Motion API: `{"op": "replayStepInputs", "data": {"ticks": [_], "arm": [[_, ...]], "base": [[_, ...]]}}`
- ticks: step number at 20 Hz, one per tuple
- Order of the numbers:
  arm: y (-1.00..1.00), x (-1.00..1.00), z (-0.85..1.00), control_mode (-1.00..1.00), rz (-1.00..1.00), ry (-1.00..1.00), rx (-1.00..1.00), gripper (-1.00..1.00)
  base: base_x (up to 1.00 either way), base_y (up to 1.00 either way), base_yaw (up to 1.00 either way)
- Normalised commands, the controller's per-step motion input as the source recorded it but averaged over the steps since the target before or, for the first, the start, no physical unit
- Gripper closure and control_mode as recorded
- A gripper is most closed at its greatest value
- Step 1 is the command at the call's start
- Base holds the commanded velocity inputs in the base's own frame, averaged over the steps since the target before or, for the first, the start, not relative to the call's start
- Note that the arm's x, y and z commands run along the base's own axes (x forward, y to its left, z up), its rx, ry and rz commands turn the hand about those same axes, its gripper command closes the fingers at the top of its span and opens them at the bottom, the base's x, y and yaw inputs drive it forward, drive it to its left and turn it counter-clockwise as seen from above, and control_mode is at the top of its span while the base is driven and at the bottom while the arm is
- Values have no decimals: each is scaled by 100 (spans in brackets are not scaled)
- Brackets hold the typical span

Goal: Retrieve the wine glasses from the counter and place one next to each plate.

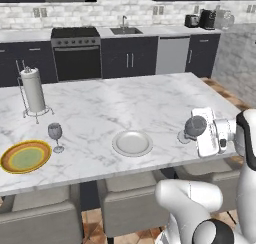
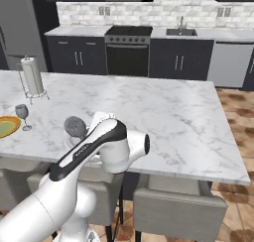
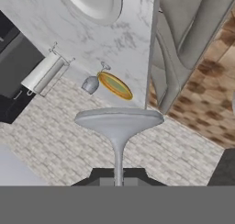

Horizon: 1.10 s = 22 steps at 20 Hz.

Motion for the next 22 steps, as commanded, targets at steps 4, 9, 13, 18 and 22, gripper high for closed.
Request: {"op": "replayStepInputs", "data": {"ticks": [4, 9, 13, 18, 22], "arm": [[0, 0, 0, 100, 0, 0, 0, 100], [0, 49, -7, -100, 0, 13, 0, 100], [0, 41, -1, -100, 0, 11, 0, 100], [7, 34, -7, -100, 0, 21, 0, 100], [0, 20, -18, -100, 0, 12, 0, 100]], "base": [[38, 0, 0], [11, 0, 0], [0, 0, 0], [0, 0, 0], [0, 0, 0]]}}
